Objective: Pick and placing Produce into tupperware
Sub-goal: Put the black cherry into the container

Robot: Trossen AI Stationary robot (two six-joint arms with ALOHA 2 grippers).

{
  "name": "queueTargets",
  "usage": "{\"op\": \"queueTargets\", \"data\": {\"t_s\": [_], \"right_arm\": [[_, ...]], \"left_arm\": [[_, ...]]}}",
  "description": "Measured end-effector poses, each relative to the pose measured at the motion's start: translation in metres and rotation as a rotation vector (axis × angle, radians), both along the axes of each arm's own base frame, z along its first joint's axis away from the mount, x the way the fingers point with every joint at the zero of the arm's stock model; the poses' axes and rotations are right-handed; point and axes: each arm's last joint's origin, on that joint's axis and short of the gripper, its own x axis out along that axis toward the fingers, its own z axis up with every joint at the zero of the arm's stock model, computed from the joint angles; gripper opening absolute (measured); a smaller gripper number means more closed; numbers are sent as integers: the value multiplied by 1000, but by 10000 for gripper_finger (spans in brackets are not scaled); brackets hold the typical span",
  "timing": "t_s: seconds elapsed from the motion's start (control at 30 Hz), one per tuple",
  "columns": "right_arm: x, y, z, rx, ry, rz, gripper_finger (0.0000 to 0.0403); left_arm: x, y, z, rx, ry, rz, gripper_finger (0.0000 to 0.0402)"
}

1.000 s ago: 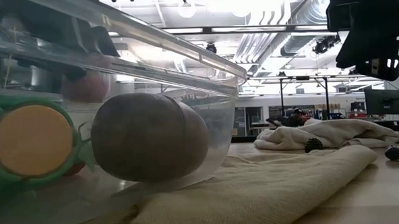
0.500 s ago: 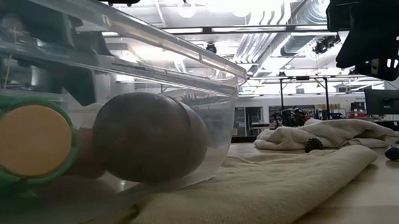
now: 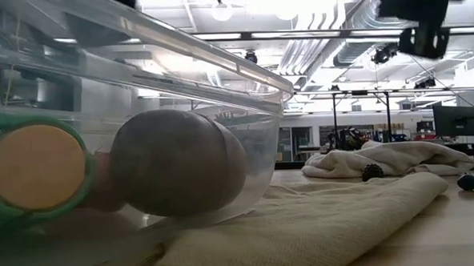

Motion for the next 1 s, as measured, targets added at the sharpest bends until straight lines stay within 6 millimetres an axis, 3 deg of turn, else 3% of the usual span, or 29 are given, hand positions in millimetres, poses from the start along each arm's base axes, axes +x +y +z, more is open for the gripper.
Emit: {"op": "queueTargets", "data": {"t_s": [0.27,0.5,0.7,0.87,1.0], "right_arm": [[2,10,28,190,-96,242,21],[6,38,27,266,-2,348,35],[14,58,43,214,274,338,52],[25,69,70,42,495,212,53],[38,84,77,11,550,83,56]], "left_arm": [[-13,33,41,17,-131,22,149],[-36,59,65,58,-133,58,143],[-61,72,74,128,-75,110,143],[-79,77,77,184,-10,126,143],[-89,80,77,215,43,112,142]]}}
